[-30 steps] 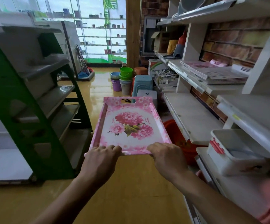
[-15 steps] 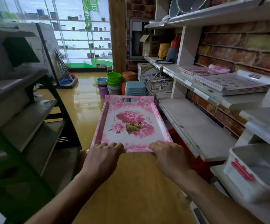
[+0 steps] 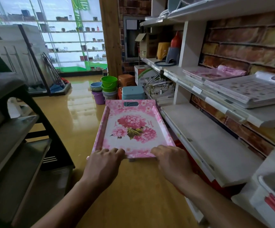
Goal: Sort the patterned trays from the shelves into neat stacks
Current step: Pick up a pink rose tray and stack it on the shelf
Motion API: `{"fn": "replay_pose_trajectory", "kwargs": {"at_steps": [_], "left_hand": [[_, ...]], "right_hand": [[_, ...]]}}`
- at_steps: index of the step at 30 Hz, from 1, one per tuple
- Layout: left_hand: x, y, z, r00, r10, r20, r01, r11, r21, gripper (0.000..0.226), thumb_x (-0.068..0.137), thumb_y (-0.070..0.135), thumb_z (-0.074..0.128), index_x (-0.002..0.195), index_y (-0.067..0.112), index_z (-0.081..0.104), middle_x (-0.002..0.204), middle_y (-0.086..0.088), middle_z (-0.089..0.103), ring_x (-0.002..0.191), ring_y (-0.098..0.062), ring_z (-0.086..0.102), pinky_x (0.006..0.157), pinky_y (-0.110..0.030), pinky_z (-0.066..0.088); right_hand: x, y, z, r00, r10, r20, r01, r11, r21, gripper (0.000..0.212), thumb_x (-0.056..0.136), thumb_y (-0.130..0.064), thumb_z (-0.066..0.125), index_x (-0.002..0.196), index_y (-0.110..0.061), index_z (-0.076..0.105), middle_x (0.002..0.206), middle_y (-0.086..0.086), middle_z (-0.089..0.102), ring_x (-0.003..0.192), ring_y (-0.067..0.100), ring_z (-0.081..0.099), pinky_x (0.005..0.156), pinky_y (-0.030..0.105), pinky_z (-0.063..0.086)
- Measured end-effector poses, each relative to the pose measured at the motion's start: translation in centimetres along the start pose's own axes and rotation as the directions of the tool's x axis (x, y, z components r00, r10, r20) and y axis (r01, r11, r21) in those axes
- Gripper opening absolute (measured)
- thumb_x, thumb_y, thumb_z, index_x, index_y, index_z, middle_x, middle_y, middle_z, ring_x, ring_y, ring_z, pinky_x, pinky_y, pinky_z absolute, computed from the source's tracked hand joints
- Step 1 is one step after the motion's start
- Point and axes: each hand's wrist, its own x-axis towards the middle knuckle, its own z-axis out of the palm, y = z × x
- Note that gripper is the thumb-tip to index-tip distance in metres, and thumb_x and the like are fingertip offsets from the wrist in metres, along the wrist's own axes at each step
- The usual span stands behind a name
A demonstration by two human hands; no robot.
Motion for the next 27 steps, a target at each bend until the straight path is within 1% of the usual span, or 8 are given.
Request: {"fn": "replay_pose_trajectory", "kwargs": {"at_steps": [4, 6, 9, 11, 14, 18, 24, 27], "left_hand": [[6.6, -1.2, 2.8, 1.000, 0.014, 0.023, -0.014, 1.000, 0.018, 0.016, 0.083, 0.025, 0.072, 0.078, 0.023, 0.057, 0.058, 0.008, 0.055, 0.042, -0.007, 0.044, 0.044, -0.021, 0.027], [9.8, -1.5, 3.8, 1.000, 0.021, 0.022, -0.022, 0.999, 0.026, 0.015, 0.085, 0.024, 0.069, 0.079, 0.023, 0.055, 0.059, 0.007, 0.056, 0.044, -0.008, 0.042, 0.045, -0.022, 0.028], [14.3, -1.4, 4.5, 1.000, 0.015, -0.016, -0.014, 0.999, 0.044, 0.016, 0.085, 0.026, 0.068, 0.076, 0.023, 0.055, 0.058, 0.006, 0.056, 0.045, -0.012, 0.051, 0.044, -0.021, 0.024], [17.0, -1.3, 4.7, 0.999, 0.018, -0.035, -0.017, 0.999, 0.034, 0.015, 0.086, 0.026, 0.066, 0.076, 0.022, 0.055, 0.059, 0.005, 0.057, 0.047, -0.014, 0.054, 0.043, -0.021, 0.025], [20.8, -1.2, 5.0, 0.998, 0.046, -0.046, -0.043, 0.998, 0.051, 0.013, 0.085, 0.025, 0.067, 0.078, 0.023, 0.056, 0.061, 0.005, 0.059, 0.049, -0.014, 0.056, 0.041, -0.023, 0.029], [25.7, -1.0, 5.7, 0.994, 0.091, -0.055, -0.087, 0.994, 0.062, 0.011, 0.082, 0.024, 0.070, 0.081, 0.023, 0.059, 0.066, 0.005, 0.064, 0.054, -0.014, 0.061, 0.042, -0.027, 0.043], [32.7, -0.8, 7.9, 0.983, 0.163, -0.082, -0.154, 0.983, 0.101, 0.025, 0.067, 0.017, 0.081, 0.073, 0.023, 0.057, 0.059, 0.004, 0.061, 0.051, -0.020, 0.062, 0.043, -0.023, 0.028], [36.4, -1.1, 9.4, 0.968, 0.222, -0.121, -0.211, 0.973, 0.096, 0.028, 0.064, 0.015, 0.082, 0.070, 0.021, 0.055, 0.057, 0.003, 0.059, 0.050, -0.023, 0.061, 0.043, -0.023, 0.026]], "right_hand": [[5.1, 4.3, 2.6, 1.000, 0.020, 0.008, -0.020, 1.000, 0.004, 0.022, 0.070, -0.007, 0.076, 0.080, -0.025, 0.070, 0.060, -0.004, 0.061, 0.049, 0.019, 0.058, 0.041, 0.025, 0.042], [7.5, 6.5, 3.2, 0.999, 0.027, 0.018, -0.027, 1.000, -0.014, 0.024, 0.065, -0.008, 0.078, 0.078, -0.026, 0.069, 0.059, -0.004, 0.059, 0.049, 0.019, 0.058, 0.042, 0.023, 0.039], [10.8, 9.6, 3.5, 1.000, 0.007, -0.009, -0.007, 0.998, -0.055, 0.028, 0.057, -0.006, 0.079, 0.071, -0.026, 0.066, 0.056, -0.003, 0.057, 0.046, 0.019, 0.055, 0.042, 0.021, 0.031], [12.6, 11.4, 3.4, 0.999, 0.005, -0.034, -0.007, 0.998, -0.057, 0.027, 0.058, -0.003, 0.077, 0.069, -0.024, 0.066, 0.054, -0.003, 0.057, 0.045, 0.019, 0.055, 0.043, 0.020, 0.028], [14.7, 13.8, 3.1, 0.997, 0.015, -0.074, -0.019, 0.998, -0.055, 0.023, 0.062, -0.003, 0.078, 0.068, -0.022, 0.065, 0.054, -0.004, 0.057, 0.044, 0.018, 0.054, 0.044, 0.020, 0.026], [17.3, 17.1, 2.9, 0.993, 0.034, -0.116, -0.043, 0.996, -0.078, 0.026, 0.057, -0.002, 0.079, 0.068, -0.020, 0.064, 0.054, -0.004, 0.057, 0.043, 0.018, 0.054, 0.047, 0.019, 0.026], [20.4, 21.6, 3.7, 0.982, 0.078, -0.171, -0.103, 0.984, -0.147, 0.019, 0.063, -0.008, 0.079, 0.071, -0.021, 0.067, 0.056, -0.004, 0.058, 0.044, 0.018, 0.055, 0.051, 0.019, 0.023], [22.1, 23.7, 4.3, 0.977, 0.120, -0.176, -0.156, 0.966, -0.206, 0.018, 0.066, -0.007, 0.068, 0.073, -0.023, 0.066, 0.057, -0.003, 0.058, 0.045, 0.019, 0.054, 0.050, 0.020, 0.022]]}}
